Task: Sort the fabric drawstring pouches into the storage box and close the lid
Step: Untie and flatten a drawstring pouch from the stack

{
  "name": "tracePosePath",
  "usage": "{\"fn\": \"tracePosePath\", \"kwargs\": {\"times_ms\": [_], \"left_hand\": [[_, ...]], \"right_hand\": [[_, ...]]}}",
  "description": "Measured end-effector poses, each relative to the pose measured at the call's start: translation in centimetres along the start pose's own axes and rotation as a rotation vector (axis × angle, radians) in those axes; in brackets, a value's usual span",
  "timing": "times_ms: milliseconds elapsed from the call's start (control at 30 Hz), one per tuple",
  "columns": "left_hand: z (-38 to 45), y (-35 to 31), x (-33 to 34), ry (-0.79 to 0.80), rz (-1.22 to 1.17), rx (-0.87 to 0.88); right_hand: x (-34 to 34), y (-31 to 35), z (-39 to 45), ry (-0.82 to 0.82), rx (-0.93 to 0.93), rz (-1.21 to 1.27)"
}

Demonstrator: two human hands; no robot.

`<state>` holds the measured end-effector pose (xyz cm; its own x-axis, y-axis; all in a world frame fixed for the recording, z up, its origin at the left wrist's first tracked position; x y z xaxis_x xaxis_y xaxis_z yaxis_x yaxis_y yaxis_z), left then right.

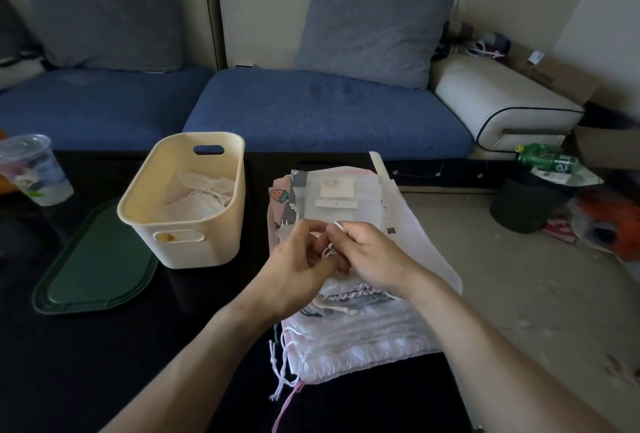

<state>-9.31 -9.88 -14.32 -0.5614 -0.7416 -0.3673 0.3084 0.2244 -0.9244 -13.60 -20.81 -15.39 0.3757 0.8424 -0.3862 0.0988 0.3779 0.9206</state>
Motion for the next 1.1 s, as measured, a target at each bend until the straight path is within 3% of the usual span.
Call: {"fn": "tracePosePath", "kwargs": {"times_ms": [233,400,800,1100], "left_hand": [[-0.1,-0.7,-0.1,0.010,0.075,0.083],[0.3,-0.9,-1.0,-0.103,0.320,0.256],[0.2,-0.2,-0.8,-0.153,0.311,0.068],[0.2,-0.4,0.5,0.027,0.034,-0.076]], "right_hand": [[0.2,0.4,0.0,-0.006,0.012,0.071],[-0.2,0.3,0.2,-0.056,0.030,0.034],[-1.8,-0.4,0.3,-0.219,0.100,-0.007],[-2.1,-0.2,0.2,-0.301,0.090,-0.059]]}}
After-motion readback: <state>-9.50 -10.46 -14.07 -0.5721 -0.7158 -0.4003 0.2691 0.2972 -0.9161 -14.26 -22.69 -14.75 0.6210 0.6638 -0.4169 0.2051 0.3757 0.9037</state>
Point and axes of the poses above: each hand's wrist, its own z-axis towards the middle knuckle, its own x-axis out of the palm, y = z × x, the point moved 7 cm from there along z, towards the middle knuckle, and after that the axes turned 11 degrees about -y, right-handed, at the moved point
